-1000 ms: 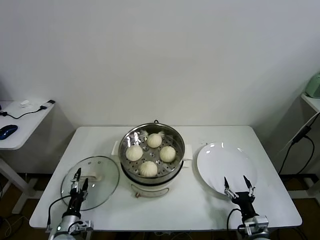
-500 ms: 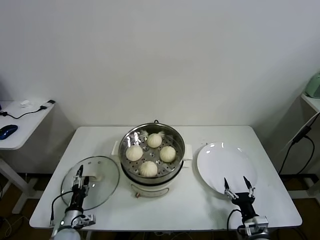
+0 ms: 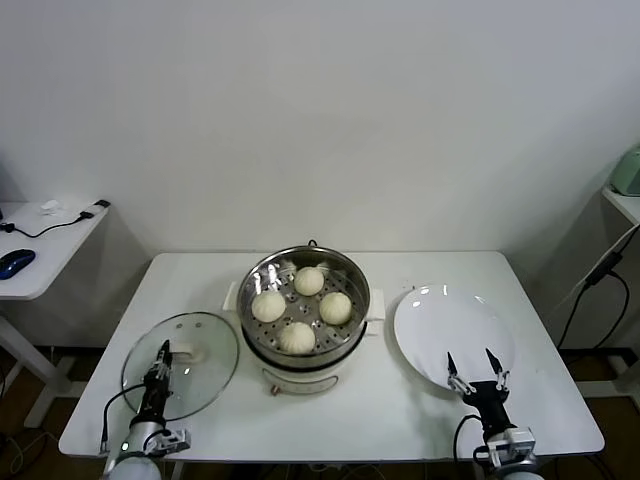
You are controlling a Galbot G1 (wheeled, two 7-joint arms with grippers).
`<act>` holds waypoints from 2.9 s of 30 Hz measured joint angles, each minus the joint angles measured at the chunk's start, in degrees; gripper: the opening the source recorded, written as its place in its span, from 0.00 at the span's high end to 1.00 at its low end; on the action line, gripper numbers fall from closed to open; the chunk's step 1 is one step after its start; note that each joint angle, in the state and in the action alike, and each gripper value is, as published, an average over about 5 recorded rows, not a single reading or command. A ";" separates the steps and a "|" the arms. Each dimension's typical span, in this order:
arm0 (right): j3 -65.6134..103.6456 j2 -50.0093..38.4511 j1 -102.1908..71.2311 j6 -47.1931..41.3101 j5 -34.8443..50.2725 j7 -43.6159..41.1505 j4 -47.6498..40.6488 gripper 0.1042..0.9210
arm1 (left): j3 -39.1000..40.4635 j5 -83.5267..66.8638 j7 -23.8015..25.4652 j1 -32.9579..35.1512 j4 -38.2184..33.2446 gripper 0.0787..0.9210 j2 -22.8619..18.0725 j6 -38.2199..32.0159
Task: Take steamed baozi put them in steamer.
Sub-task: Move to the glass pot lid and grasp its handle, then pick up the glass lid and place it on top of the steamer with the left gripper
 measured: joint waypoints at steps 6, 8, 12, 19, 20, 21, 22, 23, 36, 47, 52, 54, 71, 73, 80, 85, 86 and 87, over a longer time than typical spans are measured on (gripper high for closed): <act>-0.05 0.01 0.44 -0.08 -0.15 0.09 0.10 0.12 | -0.57 -0.92 0.68 0.90 -1.66 0.93 -0.02 0.26; -0.06 -0.05 0.52 -0.12 -0.20 0.16 0.26 0.12 | -0.92 -1.73 1.15 1.44 -3.12 0.93 0.18 0.35; -0.06 -0.31 0.53 -0.30 -0.25 0.23 0.70 0.12 | -1.97 -4.04 2.37 3.07 -7.34 0.93 1.42 0.82; -0.16 -0.51 1.24 -1.08 -0.86 0.83 1.11 0.12 | -4.59 -9.32 5.42 7.10 -16.51 0.93 6.08 1.94; -0.19 -0.54 1.37 -1.22 -1.04 0.95 1.11 0.12 | -5.02 -10.11 6.07 7.49 -17.86 0.93 6.89 2.29; -0.22 -0.58 1.51 -1.36 -1.22 1.06 1.11 0.12 | -5.44 -10.90 6.80 7.81 -19.25 0.93 7.74 2.73; -0.24 -0.62 1.64 -1.49 -1.41 1.16 1.11 0.12 | -5.82 -11.68 7.61 8.05 -20.66 0.93 8.60 3.25; -0.26 -0.65 1.76 -1.62 -1.61 1.24 1.11 0.12 | -6.13 -12.43 8.50 8.24 -22.05 0.93 9.42 3.87; -1.24 -1.04 2.32 -2.76 -3.56 1.13 2.23 0.12 | 0.41 -15.57 22.73 4.13 -39.32 0.93 12.48 18.58; -2.23 -1.34 2.69 -2.28 -3.84 0.86 1.76 0.12 | 17.10 -3.07 32.42 -3.99 -43.87 0.93 6.30 29.71; -2.22 -1.36 2.82 -1.71 -3.75 0.85 1.11 0.12 | 23.83 3.03 35.14 -6.95 -43.74 0.93 2.65 33.45; -2.17 -1.27 2.78 -1.43 -3.70 0.87 0.80 0.12 | 26.15 5.14 35.86 -7.93 -43.32 0.93 1.23 34.80; -0.94 -0.06 1.88 1.43 -3.13 2.16 -0.95 0.12 | 36.56 16.20 35.66 -12.28 -34.96 0.93 -8.53 39.66; -0.89 0.11 1.90 1.78 -3.16 2.45 -1.13 0.12 | 36.79 17.13 35.21 -12.35 -33.95 0.93 -8.88 39.66; -0.65 0.43 1.80 2.75 -3.33 3.04 -1.76 0.12 | 36.87 19.23 33.63 -13.11 -30.98 0.93 -9.44 39.22; -0.50 0.45 1.60 3.02 -3.37 3.08 -1.95 0.12 | 36.78 19.86 33.32 -13.15 -29.83 0.93 -9.41 39.04; -0.49 0.45 1.60 3.05 -3.37 3.08 -1.99 0.12 | 36.79 19.94 33.30 -13.09 -29.72 0.93 -9.40 39.05; -0.49 0.45 1.62 3.08 -3.38 3.09 -2.04 0.12 | 36.80 20.03 33.26 -13.03 -29.61 0.93 -9.42 39.05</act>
